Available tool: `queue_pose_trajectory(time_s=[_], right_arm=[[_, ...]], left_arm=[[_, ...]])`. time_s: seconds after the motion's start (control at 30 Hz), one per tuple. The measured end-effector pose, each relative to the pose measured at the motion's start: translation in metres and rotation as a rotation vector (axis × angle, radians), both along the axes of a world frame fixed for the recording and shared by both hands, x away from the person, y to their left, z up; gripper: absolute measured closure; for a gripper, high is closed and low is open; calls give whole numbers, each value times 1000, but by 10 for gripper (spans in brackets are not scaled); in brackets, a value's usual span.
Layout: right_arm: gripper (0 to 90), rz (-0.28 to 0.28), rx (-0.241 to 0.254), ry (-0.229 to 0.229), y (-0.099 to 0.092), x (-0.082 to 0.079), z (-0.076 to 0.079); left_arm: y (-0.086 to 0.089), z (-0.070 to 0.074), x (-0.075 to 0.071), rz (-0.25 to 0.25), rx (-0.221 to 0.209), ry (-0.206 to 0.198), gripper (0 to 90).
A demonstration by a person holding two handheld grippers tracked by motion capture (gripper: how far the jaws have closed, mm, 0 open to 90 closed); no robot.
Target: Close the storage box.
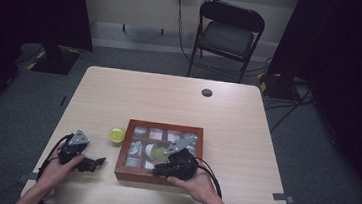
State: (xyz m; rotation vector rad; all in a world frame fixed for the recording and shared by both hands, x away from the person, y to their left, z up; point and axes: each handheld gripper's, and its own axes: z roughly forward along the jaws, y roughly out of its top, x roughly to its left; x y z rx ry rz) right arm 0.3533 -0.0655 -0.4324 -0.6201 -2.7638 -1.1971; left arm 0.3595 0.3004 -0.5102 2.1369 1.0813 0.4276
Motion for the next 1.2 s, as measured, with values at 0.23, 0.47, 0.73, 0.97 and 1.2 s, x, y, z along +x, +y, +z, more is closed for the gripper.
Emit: queue_pose_trajectory(time_s=[0.23,0.47,0.73,0.97,1.2], right_arm=[[776,-2,20,0,-3,0,1],[688,-51,89,-6,-21,-1,8],[552,-171,135,-20,-55,5,12],[429,-322,169,-37,-92,8,11],[328,-479,114,-39,-128,13,3]], left_arm=[[0,0,0,0,-1,0,6],[0,0,0,0,0,0,5],[0,0,0,1,1,0,5],[0,0,0,3,-2,1,5],[0,0,0,7,-2,2,1]])
